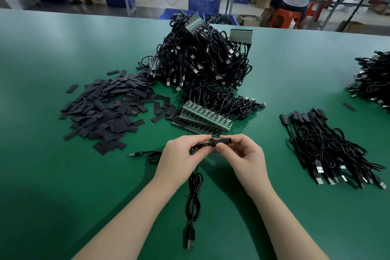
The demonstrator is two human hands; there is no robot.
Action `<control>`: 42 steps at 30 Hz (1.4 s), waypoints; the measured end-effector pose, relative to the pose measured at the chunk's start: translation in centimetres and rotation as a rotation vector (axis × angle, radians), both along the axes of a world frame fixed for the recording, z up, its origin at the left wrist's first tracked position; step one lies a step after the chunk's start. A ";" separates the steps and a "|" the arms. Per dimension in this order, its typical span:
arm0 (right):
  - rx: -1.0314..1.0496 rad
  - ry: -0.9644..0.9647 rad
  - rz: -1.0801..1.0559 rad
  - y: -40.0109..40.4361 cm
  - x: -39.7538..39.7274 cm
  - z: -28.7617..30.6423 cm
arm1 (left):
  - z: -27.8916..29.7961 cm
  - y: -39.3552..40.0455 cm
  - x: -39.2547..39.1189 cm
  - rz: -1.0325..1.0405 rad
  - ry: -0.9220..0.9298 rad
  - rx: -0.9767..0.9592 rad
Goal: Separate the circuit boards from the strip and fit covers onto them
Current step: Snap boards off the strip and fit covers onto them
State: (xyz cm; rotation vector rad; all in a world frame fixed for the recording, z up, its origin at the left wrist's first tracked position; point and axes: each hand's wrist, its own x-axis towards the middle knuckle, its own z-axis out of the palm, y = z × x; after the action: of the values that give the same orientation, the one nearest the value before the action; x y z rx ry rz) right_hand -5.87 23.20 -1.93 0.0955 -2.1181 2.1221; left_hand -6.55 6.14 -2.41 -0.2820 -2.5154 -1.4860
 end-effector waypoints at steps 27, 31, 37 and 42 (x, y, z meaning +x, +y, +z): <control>-0.144 -0.061 -0.035 0.0 0.2 -0.1 | 0.2 0.9 0.7 -0.020 0.357 -0.256; -0.176 -0.051 -0.072 -0.2 0.4 0.0 | 0.2 1.5 1.0 -0.013 0.441 -0.271; -0.162 -0.081 -0.039 -0.6 0.6 0.1 | -0.3 1.0 1.2 0.031 0.504 -0.305; -0.300 -0.144 -0.038 -1.0 0.6 0.3 | -0.5 1.0 0.9 0.033 0.607 -0.356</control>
State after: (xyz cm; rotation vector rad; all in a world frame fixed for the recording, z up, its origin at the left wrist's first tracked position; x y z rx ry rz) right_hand -5.28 22.21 -1.61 -0.1321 -1.8249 2.4608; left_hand -5.62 7.17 -2.93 -0.6332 -2.2333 -0.7641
